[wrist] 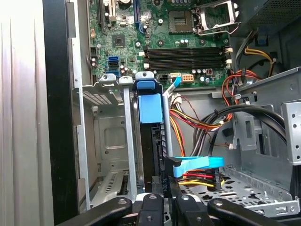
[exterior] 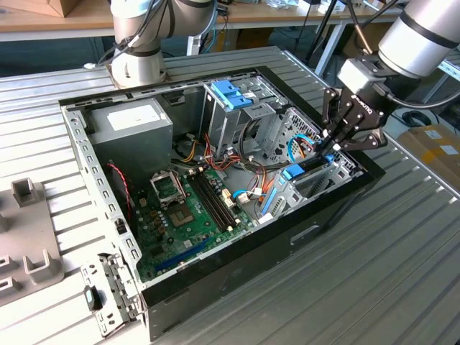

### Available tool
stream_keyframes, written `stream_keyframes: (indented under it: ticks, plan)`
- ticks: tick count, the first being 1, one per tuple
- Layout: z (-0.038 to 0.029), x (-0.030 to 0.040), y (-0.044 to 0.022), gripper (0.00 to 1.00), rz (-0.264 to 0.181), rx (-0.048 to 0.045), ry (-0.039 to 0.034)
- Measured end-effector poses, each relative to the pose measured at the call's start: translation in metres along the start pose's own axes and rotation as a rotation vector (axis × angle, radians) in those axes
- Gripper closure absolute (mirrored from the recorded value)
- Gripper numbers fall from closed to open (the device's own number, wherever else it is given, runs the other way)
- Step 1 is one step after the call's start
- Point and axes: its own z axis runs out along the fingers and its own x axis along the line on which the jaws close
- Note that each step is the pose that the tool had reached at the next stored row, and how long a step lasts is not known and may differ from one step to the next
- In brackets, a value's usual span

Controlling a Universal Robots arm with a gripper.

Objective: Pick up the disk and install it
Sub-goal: 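Insert the first disk wire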

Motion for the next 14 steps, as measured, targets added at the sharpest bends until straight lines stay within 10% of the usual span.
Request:
stream_keyframes:
  ticks: [14]
  plan:
    - [0.0053,0.0005,0.0031,0.83,0.0,-0.0001,-0.0003]
